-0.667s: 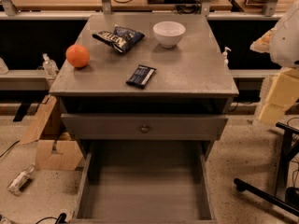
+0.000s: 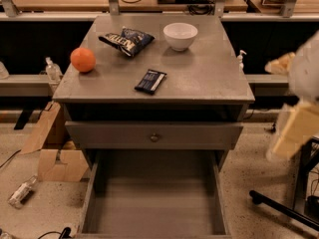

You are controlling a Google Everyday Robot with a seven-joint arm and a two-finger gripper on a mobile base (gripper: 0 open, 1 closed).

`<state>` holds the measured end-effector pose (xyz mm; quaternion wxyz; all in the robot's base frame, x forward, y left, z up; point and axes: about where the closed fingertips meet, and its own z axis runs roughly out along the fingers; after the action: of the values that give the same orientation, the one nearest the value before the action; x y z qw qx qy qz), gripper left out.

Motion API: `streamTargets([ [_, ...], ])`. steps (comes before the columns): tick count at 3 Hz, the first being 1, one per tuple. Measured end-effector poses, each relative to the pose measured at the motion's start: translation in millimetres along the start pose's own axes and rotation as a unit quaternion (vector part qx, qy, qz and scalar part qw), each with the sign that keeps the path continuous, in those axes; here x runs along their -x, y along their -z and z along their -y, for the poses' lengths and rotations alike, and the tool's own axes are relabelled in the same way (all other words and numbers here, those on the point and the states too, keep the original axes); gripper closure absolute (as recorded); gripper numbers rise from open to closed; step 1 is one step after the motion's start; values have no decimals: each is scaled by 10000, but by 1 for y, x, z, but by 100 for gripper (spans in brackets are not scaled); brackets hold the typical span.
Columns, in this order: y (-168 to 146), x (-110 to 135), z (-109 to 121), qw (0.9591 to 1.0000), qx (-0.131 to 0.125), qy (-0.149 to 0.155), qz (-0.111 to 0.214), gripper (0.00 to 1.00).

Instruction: Close middle drawer

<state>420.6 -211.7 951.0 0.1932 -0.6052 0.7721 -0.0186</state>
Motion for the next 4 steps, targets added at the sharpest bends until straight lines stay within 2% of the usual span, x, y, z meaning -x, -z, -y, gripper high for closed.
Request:
streamTargets([
  [1, -40, -40, -36, 9991, -54, -299, 295, 14],
  [2, -135, -96, -76, 9979, 101, -595, 232, 45],
  [3, -191, -131, -102, 9967, 300, -756, 58, 70],
  [4, -191, -130, -102, 9968, 289, -743, 61, 94],
])
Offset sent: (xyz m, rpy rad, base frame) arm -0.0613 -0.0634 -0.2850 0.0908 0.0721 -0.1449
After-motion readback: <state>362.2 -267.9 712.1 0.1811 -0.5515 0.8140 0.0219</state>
